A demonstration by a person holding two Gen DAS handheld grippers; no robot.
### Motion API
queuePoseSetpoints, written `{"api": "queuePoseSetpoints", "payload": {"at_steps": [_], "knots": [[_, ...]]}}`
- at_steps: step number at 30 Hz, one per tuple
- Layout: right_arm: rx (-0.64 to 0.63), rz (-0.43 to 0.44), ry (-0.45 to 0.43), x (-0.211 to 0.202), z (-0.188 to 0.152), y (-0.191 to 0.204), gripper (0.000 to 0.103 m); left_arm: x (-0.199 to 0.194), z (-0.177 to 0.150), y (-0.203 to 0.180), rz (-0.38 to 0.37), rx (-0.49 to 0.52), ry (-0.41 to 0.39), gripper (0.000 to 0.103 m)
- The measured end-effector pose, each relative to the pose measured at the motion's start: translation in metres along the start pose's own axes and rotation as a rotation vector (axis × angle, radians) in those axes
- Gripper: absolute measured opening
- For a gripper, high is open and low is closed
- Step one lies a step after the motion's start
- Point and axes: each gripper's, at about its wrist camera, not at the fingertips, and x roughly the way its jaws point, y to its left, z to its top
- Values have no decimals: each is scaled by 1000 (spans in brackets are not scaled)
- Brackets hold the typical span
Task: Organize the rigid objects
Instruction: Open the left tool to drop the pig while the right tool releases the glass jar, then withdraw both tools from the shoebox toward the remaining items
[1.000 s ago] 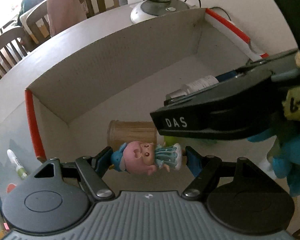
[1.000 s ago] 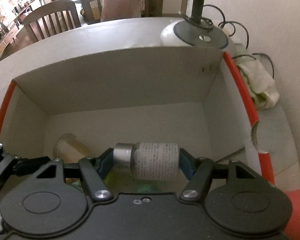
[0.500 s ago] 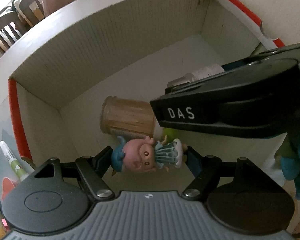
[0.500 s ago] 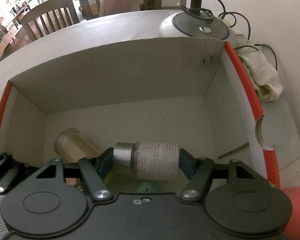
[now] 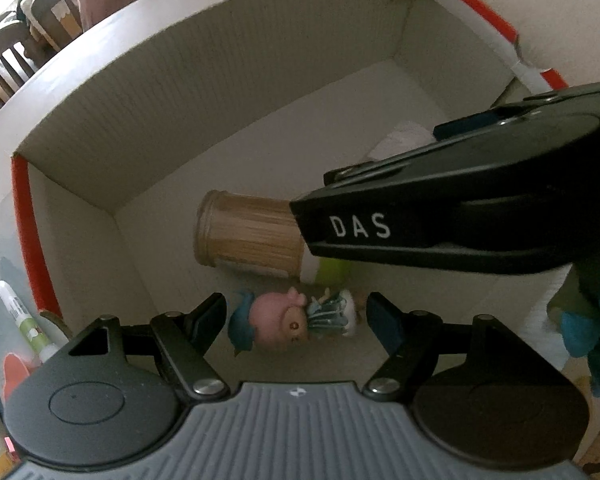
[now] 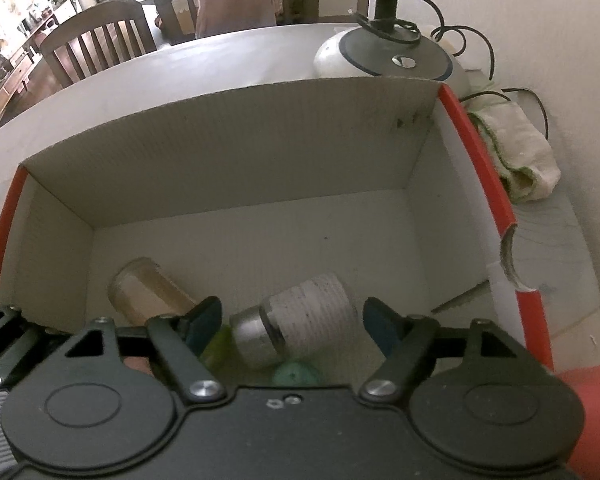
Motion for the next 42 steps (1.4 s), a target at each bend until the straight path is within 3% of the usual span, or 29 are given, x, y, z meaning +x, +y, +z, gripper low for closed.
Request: {"api": "queuePoseSetpoints", "payload": {"at_steps": [18,28,42], "knots": [[-3,41,-115,-55,-9,12,85,-66,-30,6,-28,-37,-200,77],[-17,78,-212,-96,-27,33,86,-99,-54,32,-45,-65,-307,77],[-37,105,-385,-162,-66,87,92,-156,-118,83,-36,-125,-446,77]]}}
